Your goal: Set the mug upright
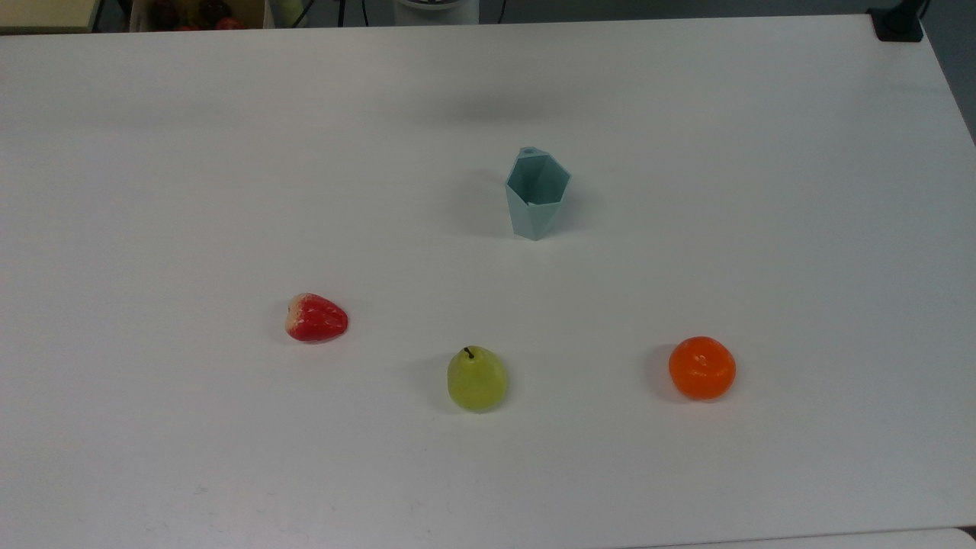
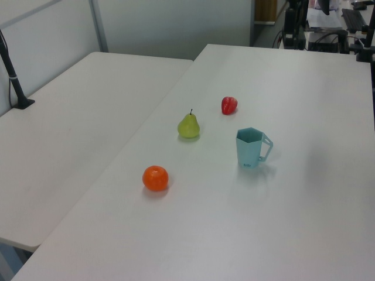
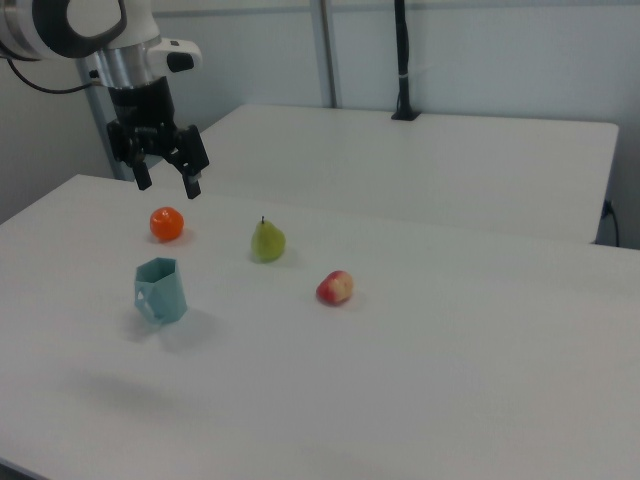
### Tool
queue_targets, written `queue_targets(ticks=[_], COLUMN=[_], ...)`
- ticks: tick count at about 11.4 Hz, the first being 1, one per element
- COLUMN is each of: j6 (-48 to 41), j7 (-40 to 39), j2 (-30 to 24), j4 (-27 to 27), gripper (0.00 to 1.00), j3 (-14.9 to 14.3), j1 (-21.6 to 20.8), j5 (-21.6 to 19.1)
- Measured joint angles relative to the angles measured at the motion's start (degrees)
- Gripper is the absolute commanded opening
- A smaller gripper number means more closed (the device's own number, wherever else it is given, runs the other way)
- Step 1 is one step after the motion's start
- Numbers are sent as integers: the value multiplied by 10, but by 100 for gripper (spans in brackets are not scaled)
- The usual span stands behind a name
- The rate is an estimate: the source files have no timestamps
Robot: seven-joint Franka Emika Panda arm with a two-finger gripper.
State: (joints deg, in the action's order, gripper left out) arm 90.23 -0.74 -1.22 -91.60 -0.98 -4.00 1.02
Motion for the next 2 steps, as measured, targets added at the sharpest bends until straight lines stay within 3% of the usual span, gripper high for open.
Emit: queue_targets(ticks=[2], j6=[0], j7=[0], j2=[3], j4=[-1], gripper=[100], j3=[0], j1=[0], j5=[0])
